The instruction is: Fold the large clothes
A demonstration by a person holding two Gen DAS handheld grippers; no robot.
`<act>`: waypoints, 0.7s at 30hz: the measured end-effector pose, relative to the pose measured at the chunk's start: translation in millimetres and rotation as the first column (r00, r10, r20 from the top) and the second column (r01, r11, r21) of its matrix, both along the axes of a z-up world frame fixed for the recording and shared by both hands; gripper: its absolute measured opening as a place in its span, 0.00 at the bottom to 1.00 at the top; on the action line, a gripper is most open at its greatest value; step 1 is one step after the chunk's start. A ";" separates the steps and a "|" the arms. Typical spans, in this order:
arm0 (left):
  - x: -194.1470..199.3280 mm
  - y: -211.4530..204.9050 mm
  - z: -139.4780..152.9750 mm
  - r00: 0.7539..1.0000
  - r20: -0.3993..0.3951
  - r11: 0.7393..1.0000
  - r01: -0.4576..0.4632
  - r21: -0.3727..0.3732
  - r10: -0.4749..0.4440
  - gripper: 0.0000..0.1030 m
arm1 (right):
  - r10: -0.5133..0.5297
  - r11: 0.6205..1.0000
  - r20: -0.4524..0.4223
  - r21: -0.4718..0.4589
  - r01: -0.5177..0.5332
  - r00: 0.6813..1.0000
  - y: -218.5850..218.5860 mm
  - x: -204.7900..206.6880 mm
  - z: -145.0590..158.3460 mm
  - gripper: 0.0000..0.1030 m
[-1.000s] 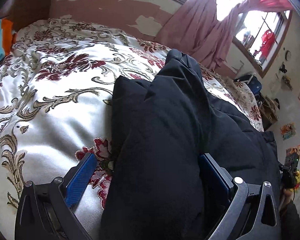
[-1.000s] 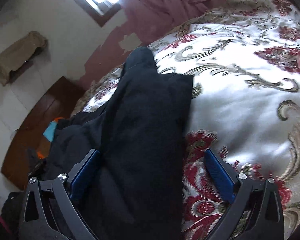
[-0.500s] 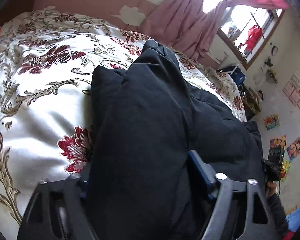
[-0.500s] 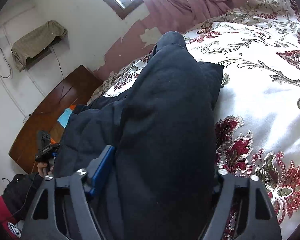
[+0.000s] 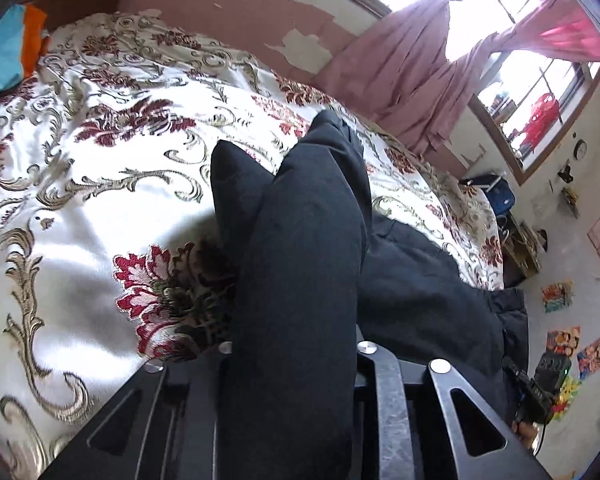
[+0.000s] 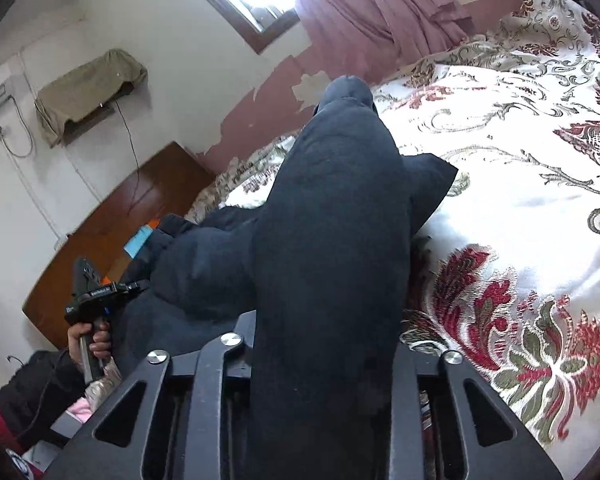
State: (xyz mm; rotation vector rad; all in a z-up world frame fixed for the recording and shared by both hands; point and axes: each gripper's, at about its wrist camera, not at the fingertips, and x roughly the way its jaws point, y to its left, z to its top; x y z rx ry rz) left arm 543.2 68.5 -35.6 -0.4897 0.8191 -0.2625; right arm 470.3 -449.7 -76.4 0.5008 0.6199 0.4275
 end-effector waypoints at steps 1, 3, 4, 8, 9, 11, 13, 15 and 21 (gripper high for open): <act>-0.5 -1.9 4.4 1.000 0.001 1.000 -0.004 -0.005 0.004 0.18 | -0.002 1.000 0.009 -0.001 0.002 1.000 0.7 -2.6 4.5 0.21; -3.5 -8.6 15.3 1.000 0.011 1.000 -0.002 -0.001 0.002 0.17 | -0.001 1.000 0.033 0.007 0.001 0.999 2.4 -8.6 14.4 0.20; -5.1 -9.9 18.9 1.000 0.019 1.000 0.003 0.005 -0.003 0.16 | 0.002 1.000 0.044 0.015 -0.003 0.999 2.4 -12.2 17.6 0.19; -16.6 -19.5 37.7 0.998 0.055 0.999 0.023 0.022 -0.024 0.16 | 0.017 1.000 0.094 0.006 -0.018 0.995 8.2 -26.4 36.7 0.19; -19.6 -19.7 40.6 0.998 0.060 0.999 0.024 0.023 -0.026 0.16 | 0.021 1.000 0.103 0.003 -0.022 0.994 9.2 -30.1 40.9 0.19; -26.9 -18.1 50.0 0.997 0.072 0.999 0.025 0.023 -0.026 0.16 | 0.024 1.000 0.116 0.002 -0.024 0.993 10.4 -36.3 46.2 0.19; -34.1 -14.9 57.7 0.996 0.080 1.000 0.024 0.020 -0.025 0.16 | 0.029 1.000 0.130 0.007 -0.030 0.991 10.6 -45.6 52.9 0.19; -41.2 -12.0 64.6 0.996 0.086 1.000 0.025 0.017 -0.027 0.16 | 0.032 0.999 0.137 0.009 -0.034 0.990 10.9 -51.7 58.9 0.19; -62.9 -9.7 76.9 0.994 0.106 0.999 0.035 0.037 -0.039 0.16 | 0.041 0.999 0.165 -0.019 -0.038 0.985 17.3 -74.5 74.9 0.19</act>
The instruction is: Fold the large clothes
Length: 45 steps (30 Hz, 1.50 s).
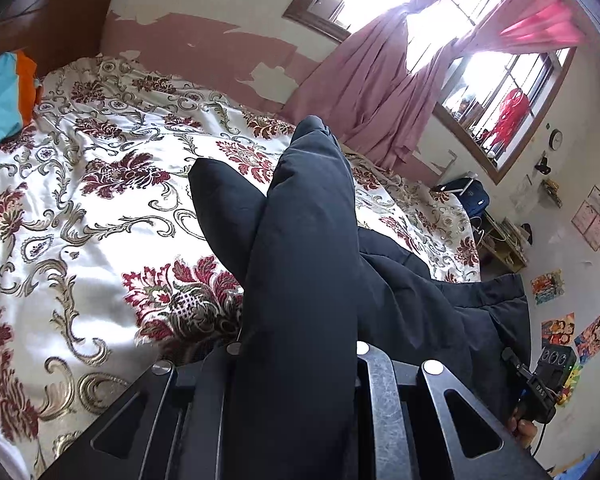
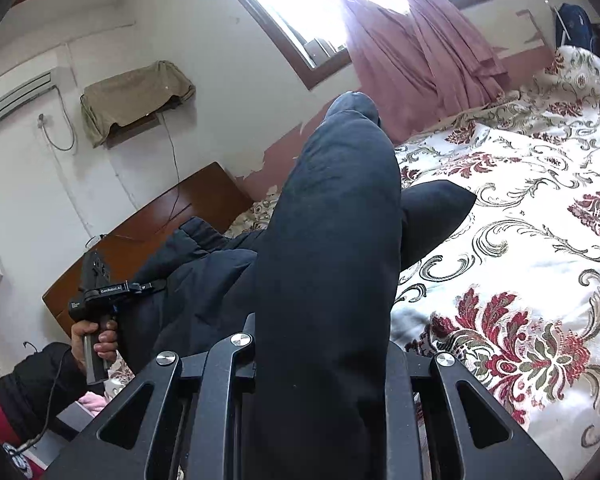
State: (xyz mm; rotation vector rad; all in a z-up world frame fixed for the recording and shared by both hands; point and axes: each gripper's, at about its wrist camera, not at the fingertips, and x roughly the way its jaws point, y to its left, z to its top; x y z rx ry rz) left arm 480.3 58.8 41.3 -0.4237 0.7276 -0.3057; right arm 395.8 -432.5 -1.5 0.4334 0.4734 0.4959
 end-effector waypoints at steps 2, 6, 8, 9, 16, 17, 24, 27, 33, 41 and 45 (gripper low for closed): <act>-6.0 0.7 1.1 1.000 -0.001 1.000 -0.001 0.000 0.001 0.16 | 0.001 1.000 0.001 -0.006 -0.001 1.000 0.8 -6.2 4.2 0.19; -17.0 3.3 -1.3 1.000 -0.004 1.000 0.002 -0.006 -0.002 0.16 | 0.002 0.999 0.006 -0.034 -0.002 1.000 3.9 -16.7 10.1 0.19; -20.9 4.4 -3.6 1.000 -0.006 1.000 0.004 -0.009 -0.004 0.16 | 0.003 0.999 0.003 -0.042 -0.003 1.000 4.0 -21.3 12.3 0.19; -23.2 5.1 -5.5 1.000 -0.009 1.000 0.004 -0.012 -0.004 0.16 | 0.003 0.999 -0.001 -0.045 -0.003 1.000 3.9 -22.3 12.5 0.19; -32.1 6.4 -25.2 0.999 -0.050 1.000 0.010 -0.001 -0.010 0.16 | 0.009 0.998 -0.055 -0.067 -0.013 0.998 4.4 -16.5 -1.7 0.19; -31.9 6.3 -30.7 0.998 -0.062 1.000 0.012 0.006 -0.012 0.16 | 0.008 0.997 -0.064 -0.072 -0.012 0.998 6.2 -15.1 -4.4 0.19; -29.9 13.6 -54.2 0.996 -0.088 1.000 -0.015 0.017 0.016 0.18 | -0.033 0.997 -0.139 -0.073 0.023 0.990 -3.2 -4.9 -32.1 0.21; -29.9 9.1 -58.9 0.995 -0.097 0.996 -0.022 0.092 0.031 0.24 | -0.064 0.992 -0.164 -0.114 0.045 0.984 -2.0 -1.9 -37.8 0.27; -30.1 6.3 -68.4 0.982 -0.158 0.980 -0.077 0.186 0.107 0.55 | -0.125 0.977 -0.225 -0.196 0.081 0.966 4.9 3.5 -41.5 0.45; -35.1 6.9 -66.6 0.967 -0.158 0.958 -0.156 0.242 0.198 0.82 | -0.232 0.952 -0.242 -0.255 0.169 0.942 9.1 -0.3 -38.5 0.78; -48.3 -3.9 -55.4 0.968 -0.090 0.930 -0.194 0.312 0.232 0.82 | -0.317 0.929 -0.223 -0.269 0.254 0.922 13.8 -7.7 -31.8 0.90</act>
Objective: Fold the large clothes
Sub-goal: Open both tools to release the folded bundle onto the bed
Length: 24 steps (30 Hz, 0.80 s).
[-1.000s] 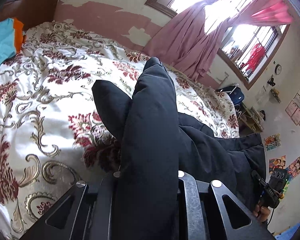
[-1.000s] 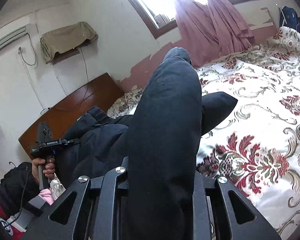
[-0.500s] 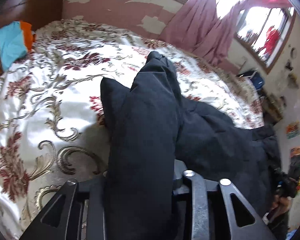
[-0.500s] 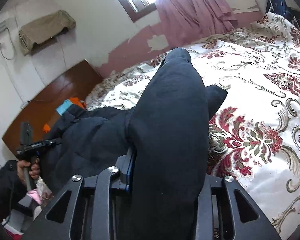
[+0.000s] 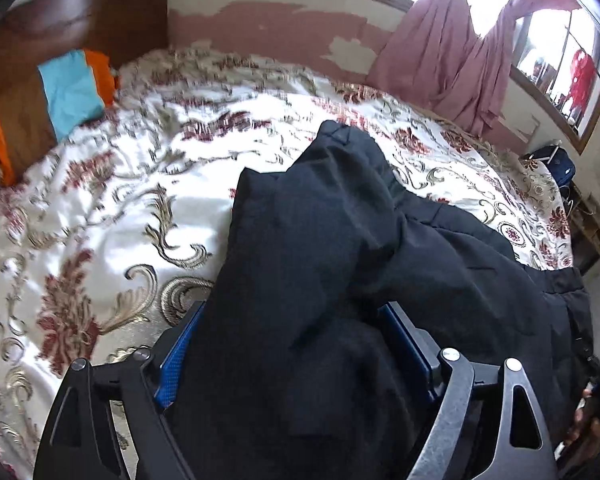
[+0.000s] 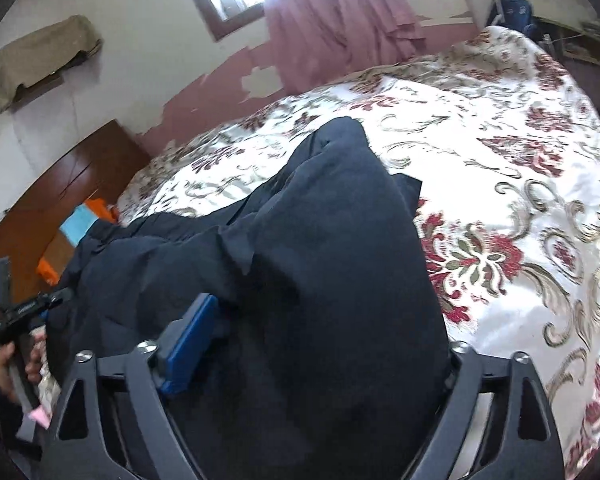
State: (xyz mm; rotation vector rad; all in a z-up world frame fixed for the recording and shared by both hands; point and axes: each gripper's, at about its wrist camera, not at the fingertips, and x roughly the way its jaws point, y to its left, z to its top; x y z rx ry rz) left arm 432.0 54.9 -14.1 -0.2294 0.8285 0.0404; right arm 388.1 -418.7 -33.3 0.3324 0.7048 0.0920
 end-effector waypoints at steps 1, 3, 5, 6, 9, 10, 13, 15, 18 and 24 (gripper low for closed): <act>-2.2 -3.0 3.0 1.000 0.007 1.000 -0.002 0.025 0.002 0.82 | -0.021 1.000 0.013 -0.011 0.021 1.000 1.8 -2.6 2.3 0.91; -9.7 -10.4 9.7 1.000 0.026 0.997 -0.006 0.079 0.004 0.83 | -0.061 0.997 0.046 -0.041 0.063 0.997 6.4 -10.1 7.7 0.92; -16.7 -16.3 15.5 0.999 0.046 0.994 0.000 0.107 -0.005 0.84 | -0.086 0.993 0.073 -0.071 0.091 0.994 8.9 -14.2 12.9 0.93; -19.2 -18.5 18.7 0.998 0.055 0.993 0.003 0.115 -0.009 0.88 | -0.098 0.990 0.095 -0.092 0.106 0.991 12.6 -19.4 16.9 0.94; -33.6 -27.1 29.0 0.995 0.103 0.991 -0.004 0.134 -0.010 0.94 | -0.114 0.983 0.146 -0.128 0.133 0.983 20.7 -31.8 27.1 0.98; -37.0 -30.0 31.4 0.993 0.116 0.991 0.001 0.132 -0.016 0.94 | -0.117 0.981 0.165 -0.138 0.140 0.979 23.0 -36.2 30.4 0.98; -50.4 -41.7 40.0 0.987 0.158 0.991 0.019 0.133 -0.040 0.94 | -0.117 0.971 0.221 -0.177 0.158 0.968 29.4 -51.0 39.8 0.98; -61.7 -50.9 44.4 0.981 0.188 0.990 0.025 0.137 -0.051 0.94 | -0.115 0.964 0.254 -0.203 0.169 0.960 34.9 -63.0 45.8 0.98; -81.4 -65.9 50.1 0.965 0.248 0.988 0.053 0.147 -0.089 0.94 | -0.104 0.963 0.296 -0.208 0.171 0.949 42.3 -80.1 53.2 0.98; -113.5 -93.1 55.9 0.932 0.332 0.980 0.092 0.179 -0.148 0.94 | -0.084 0.959 0.344 -0.227 0.170 0.935 55.7 -106.3 60.5 0.98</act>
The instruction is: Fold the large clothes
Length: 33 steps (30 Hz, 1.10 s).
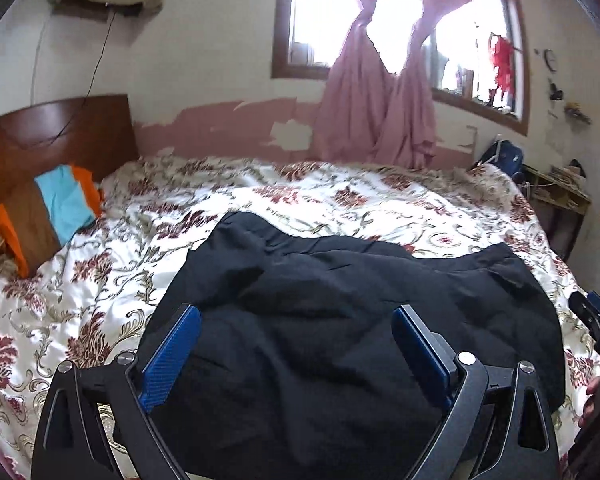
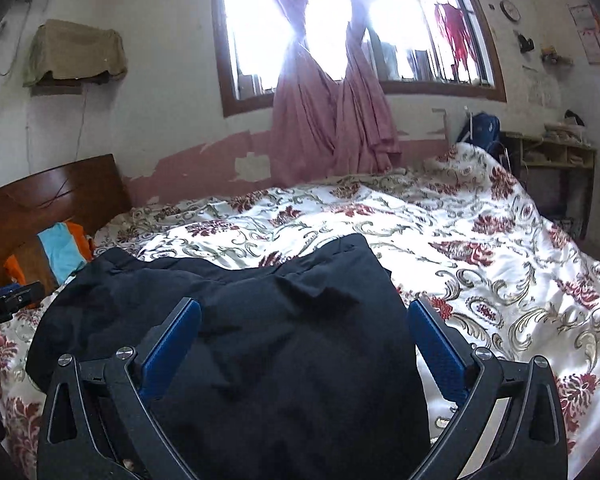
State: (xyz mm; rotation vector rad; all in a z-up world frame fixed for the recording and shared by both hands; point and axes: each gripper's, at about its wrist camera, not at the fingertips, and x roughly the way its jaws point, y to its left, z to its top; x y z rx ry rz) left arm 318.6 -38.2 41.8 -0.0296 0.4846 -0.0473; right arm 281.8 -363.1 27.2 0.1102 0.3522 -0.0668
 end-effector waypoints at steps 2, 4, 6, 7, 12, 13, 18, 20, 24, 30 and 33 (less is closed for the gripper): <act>-10.5 -4.9 2.3 0.999 0.032 1.000 0.007 0.004 -0.007 0.94 | 0.006 1.000 0.015 -0.013 -0.006 1.000 7.0 -7.4 2.7 0.98; -21.4 -9.0 5.7 0.998 0.064 1.000 0.011 0.005 -0.012 0.94 | 0.013 1.000 0.034 -0.012 -0.012 0.999 11.6 -16.2 6.5 0.98; -30.4 -11.7 8.5 0.996 0.087 1.000 0.012 0.003 -0.013 0.94 | 0.020 1.000 0.049 -0.007 -0.019 0.999 15.2 -23.1 9.8 0.98; -35.4 -13.3 9.5 0.995 0.098 1.000 0.012 0.005 -0.013 0.94 | 0.021 1.000 0.056 -0.006 -0.021 0.998 17.4 -26.2 11.5 0.98; -55.0 -19.1 14.3 0.989 0.144 0.999 0.011 0.038 -0.017 0.94 | 0.031 1.000 0.101 -0.006 -0.030 0.994 26.6 -42.4 20.1 0.98; -57.2 -19.2 14.9 0.988 0.152 0.999 0.009 0.044 -0.015 0.94 | 0.032 0.999 0.107 -0.006 -0.032 0.994 28.0 -44.3 20.2 0.98; -75.2 -18.7 20.8 0.981 0.195 0.999 -0.006 0.045 -0.003 0.94 | 0.042 0.999 0.139 -0.016 -0.040 0.989 38.2 -59.5 23.4 0.98; -82.2 -19.5 22.0 0.979 0.205 0.998 -0.023 0.052 0.012 0.94 | 0.045 0.999 0.149 -0.018 -0.043 0.988 42.3 -64.1 24.4 0.98; -94.4 -19.2 23.9 0.981 0.190 0.996 -0.057 0.064 0.044 0.94 | 0.048 0.999 0.182 -0.013 -0.046 0.982 45.9 -80.2 29.2 0.98; -119.6 -17.0 26.7 0.975 0.216 0.997 -0.061 0.047 0.050 0.94 | 0.041 0.999 0.221 -0.007 -0.041 0.974 52.1 -106.8 34.8 0.98; -130.8 -18.0 28.4 0.972 0.227 0.996 -0.072 0.049 0.059 0.94 | 0.048 0.999 0.228 -0.016 -0.046 0.972 58.6 -117.7 36.1 0.98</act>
